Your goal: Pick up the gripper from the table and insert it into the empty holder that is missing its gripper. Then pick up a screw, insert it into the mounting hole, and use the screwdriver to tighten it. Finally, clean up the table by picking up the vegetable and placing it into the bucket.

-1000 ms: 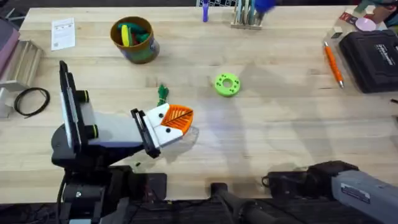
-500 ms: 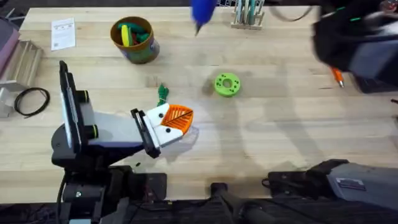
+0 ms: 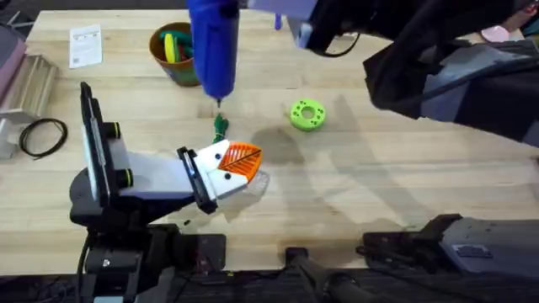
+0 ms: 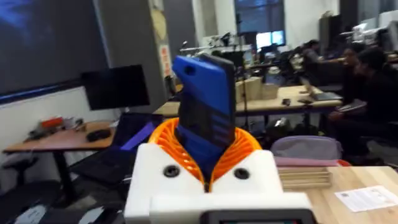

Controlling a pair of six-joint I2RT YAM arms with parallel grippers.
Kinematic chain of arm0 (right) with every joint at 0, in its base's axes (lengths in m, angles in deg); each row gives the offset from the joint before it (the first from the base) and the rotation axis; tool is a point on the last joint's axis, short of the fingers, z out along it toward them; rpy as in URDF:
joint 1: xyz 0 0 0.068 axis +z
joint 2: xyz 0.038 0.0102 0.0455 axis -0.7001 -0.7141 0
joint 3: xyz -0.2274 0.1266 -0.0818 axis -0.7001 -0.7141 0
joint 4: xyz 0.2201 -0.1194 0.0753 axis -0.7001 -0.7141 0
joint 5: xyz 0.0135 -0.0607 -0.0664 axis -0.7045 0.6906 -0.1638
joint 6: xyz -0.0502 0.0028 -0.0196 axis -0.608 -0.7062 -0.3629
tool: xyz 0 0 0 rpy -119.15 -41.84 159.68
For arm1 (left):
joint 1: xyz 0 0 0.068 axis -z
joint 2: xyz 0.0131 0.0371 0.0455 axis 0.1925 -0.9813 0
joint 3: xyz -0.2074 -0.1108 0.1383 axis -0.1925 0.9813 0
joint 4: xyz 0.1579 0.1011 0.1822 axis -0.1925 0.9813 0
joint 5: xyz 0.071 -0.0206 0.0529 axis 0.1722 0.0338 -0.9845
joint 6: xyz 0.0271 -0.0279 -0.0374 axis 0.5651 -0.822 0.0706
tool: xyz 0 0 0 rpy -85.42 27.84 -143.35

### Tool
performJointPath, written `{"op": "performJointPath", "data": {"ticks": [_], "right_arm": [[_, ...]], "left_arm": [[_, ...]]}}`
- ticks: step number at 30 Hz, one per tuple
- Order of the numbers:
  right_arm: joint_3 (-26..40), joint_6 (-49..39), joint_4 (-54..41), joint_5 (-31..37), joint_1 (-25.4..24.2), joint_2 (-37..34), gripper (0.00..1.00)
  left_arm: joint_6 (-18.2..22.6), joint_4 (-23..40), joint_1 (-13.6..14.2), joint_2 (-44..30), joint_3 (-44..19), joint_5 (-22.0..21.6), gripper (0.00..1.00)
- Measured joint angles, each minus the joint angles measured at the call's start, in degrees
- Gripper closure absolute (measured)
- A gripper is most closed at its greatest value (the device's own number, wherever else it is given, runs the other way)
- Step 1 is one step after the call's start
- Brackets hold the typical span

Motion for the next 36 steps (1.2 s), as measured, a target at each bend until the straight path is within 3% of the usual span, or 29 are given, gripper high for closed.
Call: {"op": "performJointPath", "data": {"ticks": [14,36], "right_arm": [[0.0,-9.2,-3.2,-7.6,5.5,0.0,0.982],[-0.2,-11.8,-1.3,-10.8,6.3,-0.5,0.982]], "left_arm": [[0.0,0.0,0.0,0.0,0.0,0.0,0.992],[0.0,0.0,0.0,0.0,0.0,0.0,0.992]]}}
